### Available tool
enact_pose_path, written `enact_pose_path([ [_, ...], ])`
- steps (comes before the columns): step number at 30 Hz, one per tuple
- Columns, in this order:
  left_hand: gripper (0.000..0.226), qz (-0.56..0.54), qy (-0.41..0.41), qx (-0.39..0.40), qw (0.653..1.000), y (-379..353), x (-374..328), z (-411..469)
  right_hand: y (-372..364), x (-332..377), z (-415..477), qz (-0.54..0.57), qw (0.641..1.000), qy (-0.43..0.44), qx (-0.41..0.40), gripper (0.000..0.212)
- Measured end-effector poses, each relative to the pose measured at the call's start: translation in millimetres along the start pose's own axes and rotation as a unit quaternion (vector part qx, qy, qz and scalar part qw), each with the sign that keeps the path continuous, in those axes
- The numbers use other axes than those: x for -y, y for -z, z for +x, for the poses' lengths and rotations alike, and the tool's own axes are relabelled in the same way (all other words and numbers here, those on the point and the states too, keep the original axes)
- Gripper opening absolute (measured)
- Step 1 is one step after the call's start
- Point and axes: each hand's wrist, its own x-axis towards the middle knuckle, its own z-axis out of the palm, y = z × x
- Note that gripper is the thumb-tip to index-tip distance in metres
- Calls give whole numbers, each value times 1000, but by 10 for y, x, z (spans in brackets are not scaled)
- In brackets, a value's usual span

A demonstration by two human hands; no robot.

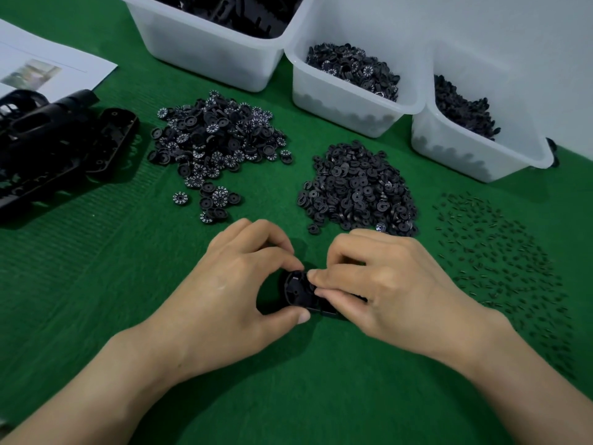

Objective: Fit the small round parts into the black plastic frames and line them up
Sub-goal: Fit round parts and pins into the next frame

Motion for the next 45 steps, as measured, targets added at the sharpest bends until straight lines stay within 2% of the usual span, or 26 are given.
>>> enact_pose_path([
  [2,48,-1,1,1,1000,-1,-2,0,27,-24,17,40,999,-16,14,14],
  [4,46,-2,4,0,1000,-1,-1,-1,66,-110,71,96,992,-77,-4,21],
  [8,47,-1,6,3,1000,3,-1,-7,13,-287,219,65,986,-146,-54,21],
  [15,44,-3,9,1,1000,2,-6,0,-41,-272,353,44,989,-142,-13,13],
  [19,43,-5,9,0,1000,7,-10,-2,-17,-281,262,75,987,-145,3,14],
  [24,43,-2,7,0,1000,6,-8,-1,-17,-252,198,116,982,-145,-26,15],
  [33,43,-3,10,-3,1000,6,-11,0,-42,-193,206,79,987,-138,-18,9],
  [38,43,-2,10,-4,1000,7,-19,7,93,-153,-13,188,969,-157,-44,6],
  [41,43,1,10,-2,1000,9,-19,5,103,-75,-109,188,971,-147,-9,6],
  [45,42,-5,12,-2,1000,9,-26,5,81,-41,-128,191,967,-166,-14,6],
])
